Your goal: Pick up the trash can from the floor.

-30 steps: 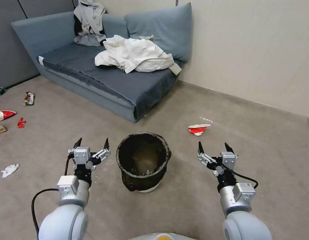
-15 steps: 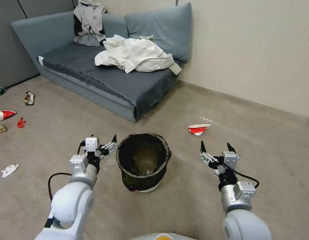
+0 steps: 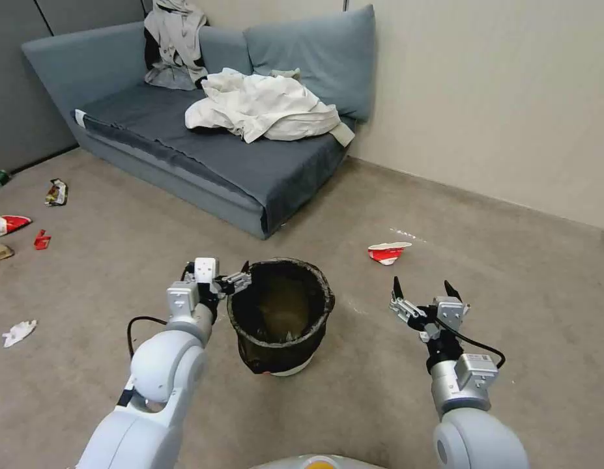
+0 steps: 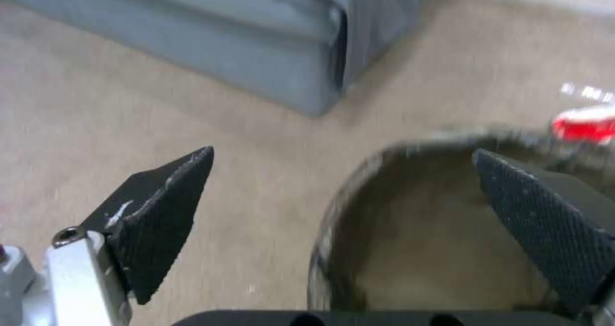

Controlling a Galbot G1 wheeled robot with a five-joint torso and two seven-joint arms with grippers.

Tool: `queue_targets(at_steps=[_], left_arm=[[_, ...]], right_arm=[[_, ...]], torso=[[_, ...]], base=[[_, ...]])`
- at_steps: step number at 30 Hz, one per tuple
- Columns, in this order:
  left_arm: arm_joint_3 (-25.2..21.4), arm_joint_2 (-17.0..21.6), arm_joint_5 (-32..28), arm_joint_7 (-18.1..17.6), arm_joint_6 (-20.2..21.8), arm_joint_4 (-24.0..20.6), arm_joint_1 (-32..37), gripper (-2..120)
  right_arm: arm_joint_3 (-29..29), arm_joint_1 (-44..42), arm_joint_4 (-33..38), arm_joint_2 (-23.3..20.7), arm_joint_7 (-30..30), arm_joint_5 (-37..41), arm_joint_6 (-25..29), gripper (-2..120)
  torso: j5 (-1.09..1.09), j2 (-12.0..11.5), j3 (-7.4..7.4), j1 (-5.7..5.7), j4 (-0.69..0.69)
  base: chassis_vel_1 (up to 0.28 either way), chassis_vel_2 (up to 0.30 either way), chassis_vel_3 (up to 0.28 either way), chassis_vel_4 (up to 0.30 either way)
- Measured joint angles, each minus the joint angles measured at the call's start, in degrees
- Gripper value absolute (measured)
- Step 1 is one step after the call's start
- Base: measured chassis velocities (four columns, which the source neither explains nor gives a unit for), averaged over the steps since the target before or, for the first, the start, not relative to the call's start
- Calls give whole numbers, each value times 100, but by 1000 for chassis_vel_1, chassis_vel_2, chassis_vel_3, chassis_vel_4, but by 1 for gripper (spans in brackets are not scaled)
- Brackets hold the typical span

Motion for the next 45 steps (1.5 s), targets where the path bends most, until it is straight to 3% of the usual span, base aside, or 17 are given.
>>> queue_targets(at_steps=[11,29,45], left_arm=[[312,14,-163,-399,556,308,-199,100],[384,-278,-238,-533,546,1015,-462,100],[298,-406,-277,-611,534,1244,-446,100]], right_arm=[[17,23,-49,10,71,33,-3,100],[54,4,-92,-17,114,128,17,100],[65,30,-124,-49,129,183,20,100]], torso=[[0,0,0,0,0],[0,0,0,0,0],[0,0,0,0,0]], base=[[0,0,0,0],[0,0,0,0],[0,0,0,0]])
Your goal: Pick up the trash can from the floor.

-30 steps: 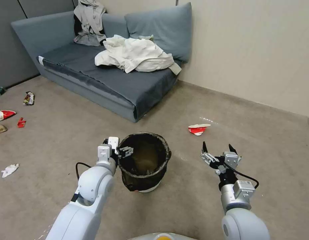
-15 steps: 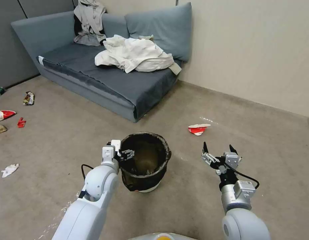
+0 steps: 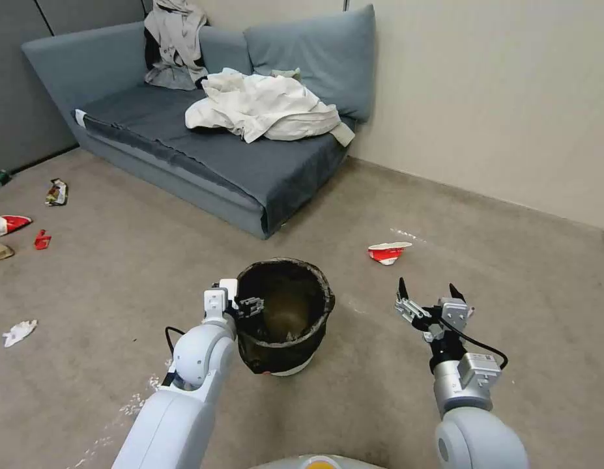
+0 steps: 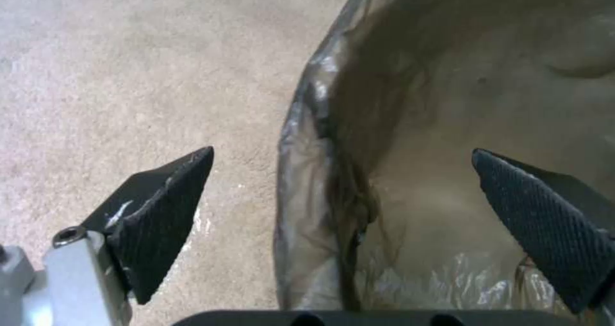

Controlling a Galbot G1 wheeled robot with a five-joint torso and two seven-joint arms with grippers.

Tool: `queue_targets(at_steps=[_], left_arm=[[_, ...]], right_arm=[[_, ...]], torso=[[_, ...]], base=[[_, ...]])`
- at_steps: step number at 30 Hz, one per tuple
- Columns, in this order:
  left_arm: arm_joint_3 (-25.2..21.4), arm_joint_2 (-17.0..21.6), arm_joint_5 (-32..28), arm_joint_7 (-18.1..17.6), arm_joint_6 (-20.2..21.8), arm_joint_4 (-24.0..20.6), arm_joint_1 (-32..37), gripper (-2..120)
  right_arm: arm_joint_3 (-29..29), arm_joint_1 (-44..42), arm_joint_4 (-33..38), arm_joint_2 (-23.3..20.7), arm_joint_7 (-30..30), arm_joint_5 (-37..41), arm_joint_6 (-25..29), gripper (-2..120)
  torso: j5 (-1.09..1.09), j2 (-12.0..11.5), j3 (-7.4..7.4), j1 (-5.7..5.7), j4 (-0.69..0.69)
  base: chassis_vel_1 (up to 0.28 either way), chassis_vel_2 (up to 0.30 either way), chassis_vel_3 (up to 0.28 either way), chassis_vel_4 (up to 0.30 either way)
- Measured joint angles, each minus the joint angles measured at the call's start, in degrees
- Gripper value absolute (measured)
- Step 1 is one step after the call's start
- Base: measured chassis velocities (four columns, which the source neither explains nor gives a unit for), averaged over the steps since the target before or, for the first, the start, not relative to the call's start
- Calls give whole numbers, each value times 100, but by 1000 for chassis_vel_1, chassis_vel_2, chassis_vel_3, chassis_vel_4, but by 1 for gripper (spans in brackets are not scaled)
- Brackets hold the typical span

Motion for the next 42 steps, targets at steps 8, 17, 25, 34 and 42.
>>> queue_targets(at_steps=[8,17,25,34,42], left_arm=[[-70,-15,-10,-13,-13,146,1,100],[-69,-28,-20,-60,-15,255,-4,96],[-69,-56,-25,-62,-18,232,22,63],[-48,-43,-34,-60,-19,150,60,30],[-47,-42,-52,-76,-42,78,89,12]], right_arm=[[8,23,-45,-9,0,125,-2,100],[14,81,-104,-13,9,151,-10,100],[6,103,-107,-16,28,154,-16,100],[-5,128,-133,-19,42,159,-15,100],[-4,112,-133,-20,45,164,-1,100]], torso=[[2,1,0,0,0],[2,1,-1,0,1],[1,1,-1,0,0],[-2,1,0,0,0],[-2,1,0,0,-1]], base=[[0,0,0,0],[0,0,0,0],[0,0,0,0],[0,0,0,0],[0,0,0,0]])
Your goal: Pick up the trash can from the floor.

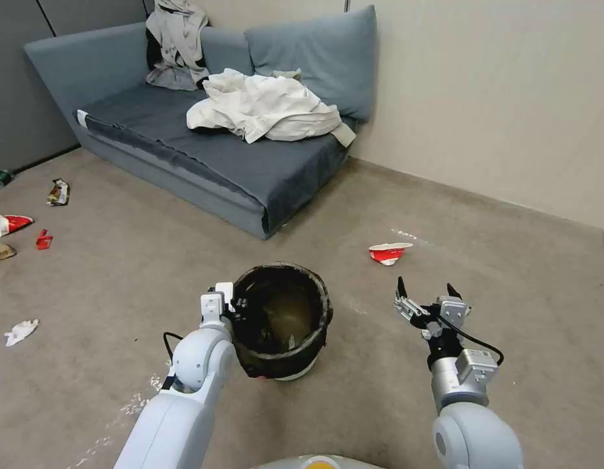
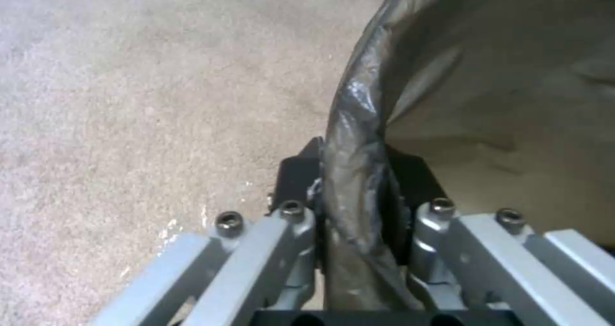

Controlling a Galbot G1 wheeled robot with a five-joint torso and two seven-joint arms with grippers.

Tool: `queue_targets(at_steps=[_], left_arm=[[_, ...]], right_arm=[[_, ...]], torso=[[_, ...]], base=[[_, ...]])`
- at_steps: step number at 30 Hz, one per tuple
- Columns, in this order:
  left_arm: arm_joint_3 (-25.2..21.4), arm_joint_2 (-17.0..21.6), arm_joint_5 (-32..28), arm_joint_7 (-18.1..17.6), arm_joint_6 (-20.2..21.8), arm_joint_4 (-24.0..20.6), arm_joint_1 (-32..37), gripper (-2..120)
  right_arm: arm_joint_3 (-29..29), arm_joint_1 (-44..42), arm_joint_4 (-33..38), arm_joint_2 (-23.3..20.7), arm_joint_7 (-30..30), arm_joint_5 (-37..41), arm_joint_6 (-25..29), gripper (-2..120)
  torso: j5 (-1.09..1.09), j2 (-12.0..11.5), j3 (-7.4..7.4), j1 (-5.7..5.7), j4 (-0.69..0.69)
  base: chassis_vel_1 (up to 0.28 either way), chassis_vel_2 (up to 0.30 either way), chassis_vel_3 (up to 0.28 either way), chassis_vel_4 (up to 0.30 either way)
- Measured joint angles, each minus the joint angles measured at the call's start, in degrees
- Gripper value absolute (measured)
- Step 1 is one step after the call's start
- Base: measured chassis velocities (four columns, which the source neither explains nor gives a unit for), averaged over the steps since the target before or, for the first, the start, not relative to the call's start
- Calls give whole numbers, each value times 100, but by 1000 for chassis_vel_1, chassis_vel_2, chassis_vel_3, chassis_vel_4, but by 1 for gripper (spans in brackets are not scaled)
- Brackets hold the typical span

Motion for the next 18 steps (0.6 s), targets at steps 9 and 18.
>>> queue_targets(at_steps=[9,18], left_arm=[[-29,92,-165,-66,-112,-420,238,5],[-191,237,-526,-108,-348,-1061,518,3]], right_arm=[[13,-33,48,-6,3,7,21,100],[19,-76,127,-12,4,20,33,100]], torso=[[-4,-1,1,0,-1],[2,-1,1,0,1]], base=[[0,0,0,0],[0,0,0,0]])
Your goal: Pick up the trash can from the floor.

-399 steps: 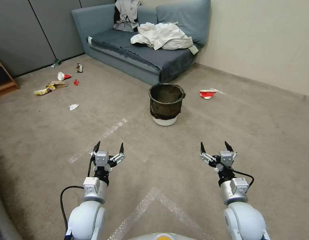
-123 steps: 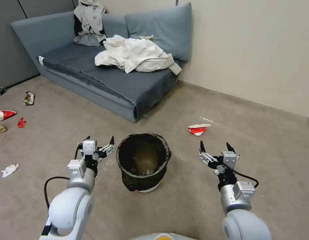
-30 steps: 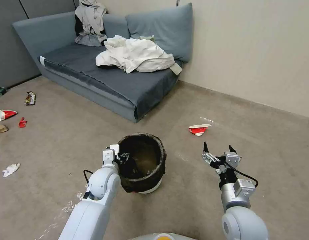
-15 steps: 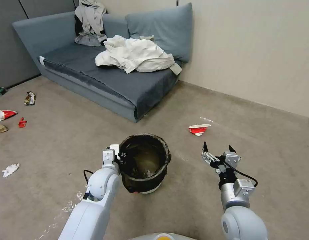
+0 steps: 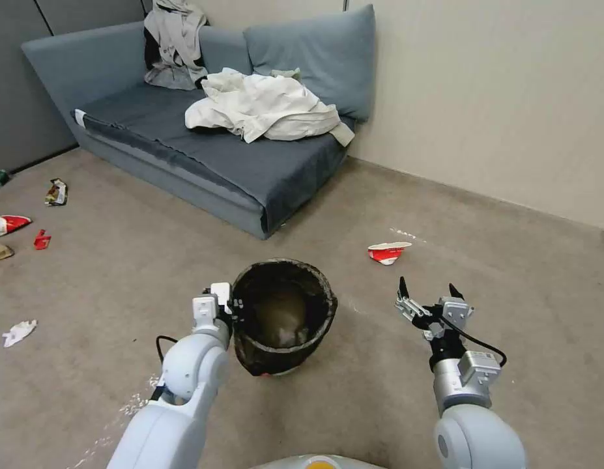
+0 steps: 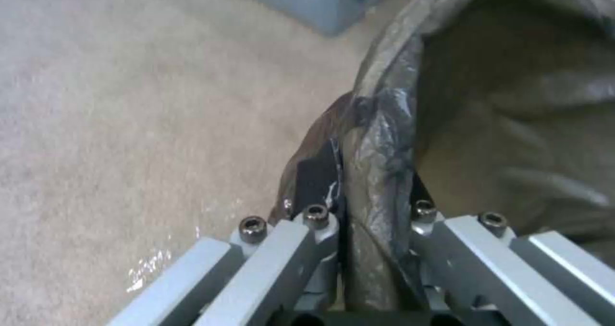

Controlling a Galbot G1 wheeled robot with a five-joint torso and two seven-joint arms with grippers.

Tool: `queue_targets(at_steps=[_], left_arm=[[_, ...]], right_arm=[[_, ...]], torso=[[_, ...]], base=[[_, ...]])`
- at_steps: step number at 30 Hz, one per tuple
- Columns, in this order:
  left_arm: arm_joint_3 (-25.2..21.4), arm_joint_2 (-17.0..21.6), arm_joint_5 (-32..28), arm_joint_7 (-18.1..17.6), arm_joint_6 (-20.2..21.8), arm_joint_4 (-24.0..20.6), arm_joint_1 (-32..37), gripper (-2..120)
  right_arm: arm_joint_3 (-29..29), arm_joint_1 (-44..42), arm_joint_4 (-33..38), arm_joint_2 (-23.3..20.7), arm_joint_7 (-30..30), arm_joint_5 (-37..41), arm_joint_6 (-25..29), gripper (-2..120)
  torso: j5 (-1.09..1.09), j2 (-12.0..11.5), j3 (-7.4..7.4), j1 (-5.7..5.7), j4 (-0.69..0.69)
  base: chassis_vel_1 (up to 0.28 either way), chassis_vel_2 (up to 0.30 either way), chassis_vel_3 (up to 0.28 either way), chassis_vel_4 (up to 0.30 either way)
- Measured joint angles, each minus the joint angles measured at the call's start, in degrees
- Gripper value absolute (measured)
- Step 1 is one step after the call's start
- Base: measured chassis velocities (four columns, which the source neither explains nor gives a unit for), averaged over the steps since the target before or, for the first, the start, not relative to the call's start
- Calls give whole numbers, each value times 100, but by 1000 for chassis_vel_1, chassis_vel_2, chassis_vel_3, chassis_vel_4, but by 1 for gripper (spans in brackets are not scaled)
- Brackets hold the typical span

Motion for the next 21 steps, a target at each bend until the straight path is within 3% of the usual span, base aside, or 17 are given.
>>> queue_targets(at_steps=[5,8,21], left_arm=[[-151,81,-140,200,-333,-532,388,3],[-300,117,-141,456,-790,-876,694,3],[-456,59,-36,910,-1467,-1433,1344,3]], right_arm=[[21,-49,57,-26,-1,33,18,100],[37,-102,73,-35,-19,54,92,100],[48,-251,179,-18,-65,80,193,100]], torso=[[0,0,0,0,-1],[-1,0,-1,0,0],[-1,0,-1,0,0]], base=[[0,0,0,0],[0,0,0,0],[0,0,0,0]])
